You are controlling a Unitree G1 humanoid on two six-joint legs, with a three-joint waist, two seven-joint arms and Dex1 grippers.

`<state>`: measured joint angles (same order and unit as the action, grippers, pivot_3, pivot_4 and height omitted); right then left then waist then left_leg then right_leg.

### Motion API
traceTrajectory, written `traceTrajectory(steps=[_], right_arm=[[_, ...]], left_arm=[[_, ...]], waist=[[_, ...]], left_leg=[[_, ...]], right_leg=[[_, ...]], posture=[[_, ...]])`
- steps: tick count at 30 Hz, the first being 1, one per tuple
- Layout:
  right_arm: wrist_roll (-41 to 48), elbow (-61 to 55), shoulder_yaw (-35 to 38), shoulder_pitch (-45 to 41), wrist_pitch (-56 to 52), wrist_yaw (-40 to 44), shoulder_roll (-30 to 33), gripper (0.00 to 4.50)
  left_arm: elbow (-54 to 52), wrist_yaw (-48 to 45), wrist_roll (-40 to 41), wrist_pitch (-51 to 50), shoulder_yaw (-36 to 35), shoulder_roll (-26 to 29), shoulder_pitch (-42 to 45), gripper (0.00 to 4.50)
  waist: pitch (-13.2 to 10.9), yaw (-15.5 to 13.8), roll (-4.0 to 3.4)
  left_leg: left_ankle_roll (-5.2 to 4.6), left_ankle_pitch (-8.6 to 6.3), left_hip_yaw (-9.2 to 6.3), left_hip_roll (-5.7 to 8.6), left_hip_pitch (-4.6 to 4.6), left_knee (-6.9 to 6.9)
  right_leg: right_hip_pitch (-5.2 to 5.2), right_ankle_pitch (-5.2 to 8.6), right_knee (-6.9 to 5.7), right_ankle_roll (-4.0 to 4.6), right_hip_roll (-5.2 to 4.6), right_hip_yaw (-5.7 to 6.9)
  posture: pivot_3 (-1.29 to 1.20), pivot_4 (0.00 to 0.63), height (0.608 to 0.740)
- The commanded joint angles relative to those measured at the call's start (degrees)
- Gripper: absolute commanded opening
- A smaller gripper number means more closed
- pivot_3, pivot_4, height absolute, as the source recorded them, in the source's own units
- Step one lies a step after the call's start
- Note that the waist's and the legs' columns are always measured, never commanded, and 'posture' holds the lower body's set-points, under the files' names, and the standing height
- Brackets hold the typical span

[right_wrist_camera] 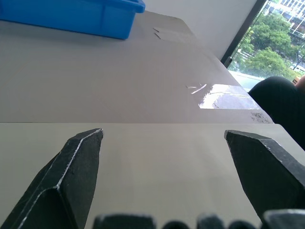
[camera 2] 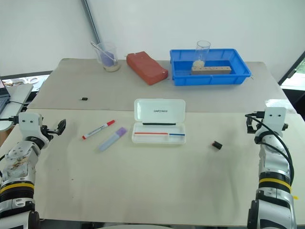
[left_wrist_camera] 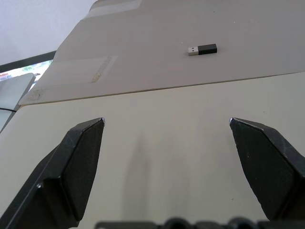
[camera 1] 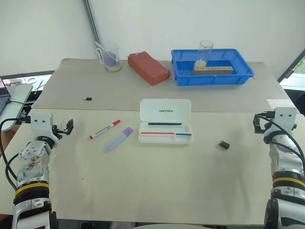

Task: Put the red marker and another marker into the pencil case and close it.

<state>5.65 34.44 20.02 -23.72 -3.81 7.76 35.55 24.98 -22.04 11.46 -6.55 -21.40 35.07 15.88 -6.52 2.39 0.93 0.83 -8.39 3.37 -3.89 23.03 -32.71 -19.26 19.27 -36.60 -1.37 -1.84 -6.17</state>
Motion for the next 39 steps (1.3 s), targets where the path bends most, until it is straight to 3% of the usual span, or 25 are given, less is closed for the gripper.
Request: traceTrajectory(steps=[1,6,10,15,17,19,24,32,39], right_arm=[[-0.23,-0.65,0.16,-1.74,0.99,0.29,1.38,4.5],[-0.46,-2.53,-1.68,-4.2,0.59,3.68,2.57,4.5],[1.19,-8.85,-5.4,-6.59,-2.66,12.38,3.61,4.5],[9.47,-25.48,-12.91,-7.11,-13.21,30.08,2.94,4.5],[16.35,-37.35,-18.57,-7.1,-20.11,38.71,2.62,4.5],[20.22,-44.12,-21.43,-7.44,-25.05,42.34,2.28,4.5],[23.84,-53.35,-26.63,-8.57,-30.86,44.03,-0.02,4.5],[21.86,-53.96,-28.74,-8.48,-30.07,44.57,-1.18,4.5],[20.8,-56.28,-26.58,-4.54,-29.83,44.7,1.8,4.5]], left_arm=[[-2.57,-0.92,1.71,-0.1,-1.99,1.64,0.05,4.47],[-8.95,-7.73,7.25,-5.2,-4.04,4.24,-1.93,4.47],[-16.63,-16.73,11.47,-11.13,-3.08,9.06,-5.06,4.47],[-23.6,-27.66,13.43,-16.86,2.7,14.59,-7.0,4.47],[-24.28,-32.38,12.37,-17.35,7.55,16.19,-5.35,4.47],[-23.78,-34.83,11.73,-17.27,10.07,16.95,-3.75,4.47],[-22.94,-38.86,11.53,-17.39,12.99,17.26,0.46,4.47],[-16.92,-39.1,6.75,-11.99,16.02,15.41,4.16,4.47],[-28.23,-39.74,8.77,-13.15,20.36,8.83,5.06,4.47]], waist=[[0.0,0.03,0.0],[-0.01,0.25,-0.01],[-0.06,0.42,-0.07],[-0.07,0.3,-0.11],[-0.1,0.1,-0.14],[-0.11,-0.07,-0.15],[-0.12,-0.52,0.14],[-0.12,-1.21,0.14],[-0.11,-2.01,0.16]], left_leg=[[0.0,0.0,0.0,0.0,0.0,0.0],[0.0,0.0,0.01,-0.02,0.0,0.02],[0.0,0.0,0.03,-0.02,0.0,0.07],[0.01,-0.01,0.06,-0.06,-0.1,0.16],[0.01,-0.01,0.06,-0.07,-0.06,0.21],[0.01,-0.01,0.05,-0.08,-0.01,0.25],[0.0,-0.01,0.07,-0.11,0.34,0.24],[-0.03,0.02,0.18,0.01,0.46,0.18],[-0.04,0.02,0.18,-0.03,0.6,0.01]], right_leg=[[0.0,0.0,0.0,0.0,0.0,0.0],[-0.02,0.0,0.0,0.0,0.02,0.0],[-0.04,0.0,0.03,0.01,0.02,-0.02],[-0.02,0.01,0.04,0.05,0.0,-0.04],[-0.05,0.02,0.04,0.07,-0.02,-0.01],[-0.12,0.02,0.01,0.1,-0.03,0.01],[-0.73,0.01,-0.04,0.15,-0.36,0.4],[-0.89,0.0,-0.1,0.16,-0.47,0.52],[-0.86,-0.01,-0.14,0.13,-0.44,0.63]], posture=[[0.0,0.15,0.74],[0.0,0.15,0.74],[0.0,0.15,0.74],[0.0,0.15,0.74],[0.0,0.15,0.74],[0.0,0.15,0.74],[0.0,0.15,0.74],[0.0,0.15,0.74],[0.0,0.15,0.74]])
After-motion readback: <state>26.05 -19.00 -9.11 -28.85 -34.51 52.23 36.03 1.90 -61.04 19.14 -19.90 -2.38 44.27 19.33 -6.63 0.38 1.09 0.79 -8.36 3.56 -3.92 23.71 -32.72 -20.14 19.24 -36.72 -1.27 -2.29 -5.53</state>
